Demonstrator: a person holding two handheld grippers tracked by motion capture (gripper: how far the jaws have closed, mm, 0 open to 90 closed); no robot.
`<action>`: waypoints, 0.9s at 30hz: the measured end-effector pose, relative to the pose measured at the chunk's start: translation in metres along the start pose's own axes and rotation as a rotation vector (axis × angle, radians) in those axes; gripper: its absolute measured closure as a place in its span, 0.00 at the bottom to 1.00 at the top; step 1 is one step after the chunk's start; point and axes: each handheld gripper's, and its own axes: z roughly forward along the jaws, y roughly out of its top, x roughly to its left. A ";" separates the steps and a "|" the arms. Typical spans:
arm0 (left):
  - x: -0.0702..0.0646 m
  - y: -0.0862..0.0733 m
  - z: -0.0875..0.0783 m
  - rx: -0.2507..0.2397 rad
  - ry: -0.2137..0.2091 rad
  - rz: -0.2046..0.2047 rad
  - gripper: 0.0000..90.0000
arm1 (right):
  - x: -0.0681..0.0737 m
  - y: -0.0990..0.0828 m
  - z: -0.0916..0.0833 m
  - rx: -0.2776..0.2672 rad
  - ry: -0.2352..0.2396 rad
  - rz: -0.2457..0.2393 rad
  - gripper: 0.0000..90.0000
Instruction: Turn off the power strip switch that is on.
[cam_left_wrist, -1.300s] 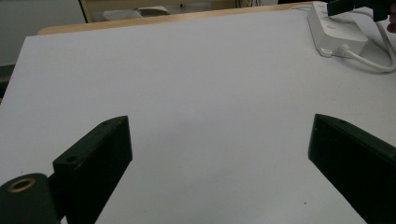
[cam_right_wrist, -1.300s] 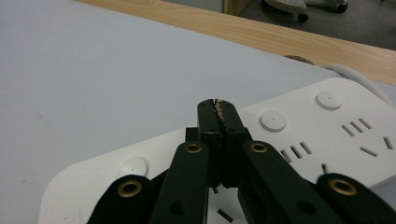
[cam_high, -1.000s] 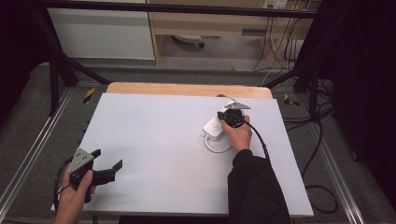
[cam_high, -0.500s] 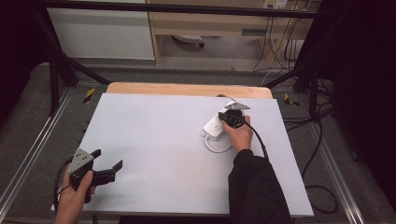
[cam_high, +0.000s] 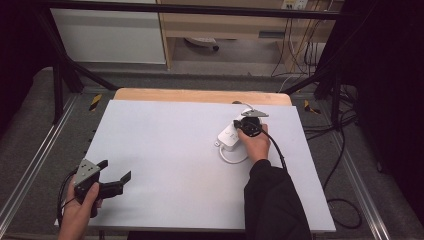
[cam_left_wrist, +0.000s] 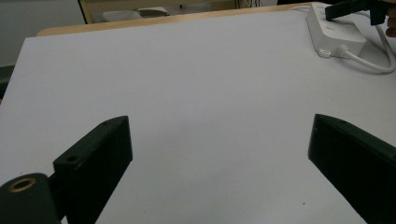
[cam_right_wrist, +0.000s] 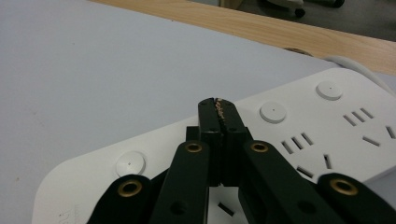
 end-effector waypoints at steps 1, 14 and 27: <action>0.000 0.000 0.000 0.000 0.000 0.000 0.07 | 0.000 0.000 0.000 0.000 -0.001 -0.003 1.00; 0.000 0.000 0.000 -0.002 0.002 -0.001 0.07 | 0.003 0.003 0.001 0.017 -0.011 -0.033 1.00; 0.000 0.000 -0.001 -0.005 0.003 -0.006 0.07 | 0.004 0.005 0.002 0.037 -0.020 -0.020 1.00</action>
